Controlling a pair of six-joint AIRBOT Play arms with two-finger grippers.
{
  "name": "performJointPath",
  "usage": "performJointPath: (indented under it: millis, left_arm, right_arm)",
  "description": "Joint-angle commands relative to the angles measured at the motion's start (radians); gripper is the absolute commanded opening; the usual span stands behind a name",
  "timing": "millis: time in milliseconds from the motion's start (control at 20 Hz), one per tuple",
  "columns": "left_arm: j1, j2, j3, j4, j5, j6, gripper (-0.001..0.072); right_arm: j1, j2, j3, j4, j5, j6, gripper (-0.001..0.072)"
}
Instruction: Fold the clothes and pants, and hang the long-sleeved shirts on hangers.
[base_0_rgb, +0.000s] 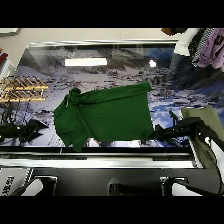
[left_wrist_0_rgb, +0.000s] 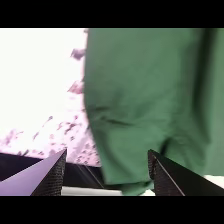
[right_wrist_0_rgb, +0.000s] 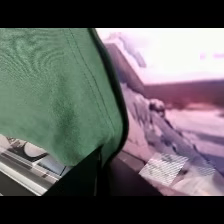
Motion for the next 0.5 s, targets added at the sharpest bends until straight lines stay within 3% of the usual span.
performJointPath:
  millis: [0,450]
  left_arm:
    - [0.051,0.027,-0.153,-0.028,0.054,0.063,0.0571]
    - [0.048,0.014,-0.24,-0.179,0.207,0.158,0.057]
  right_arm:
    - [0.006,0.047,0.0,0.0,-0.008,0.008,0.003]
    - [0.006,0.119,0.0,0.001,-0.041,0.052,0.003]
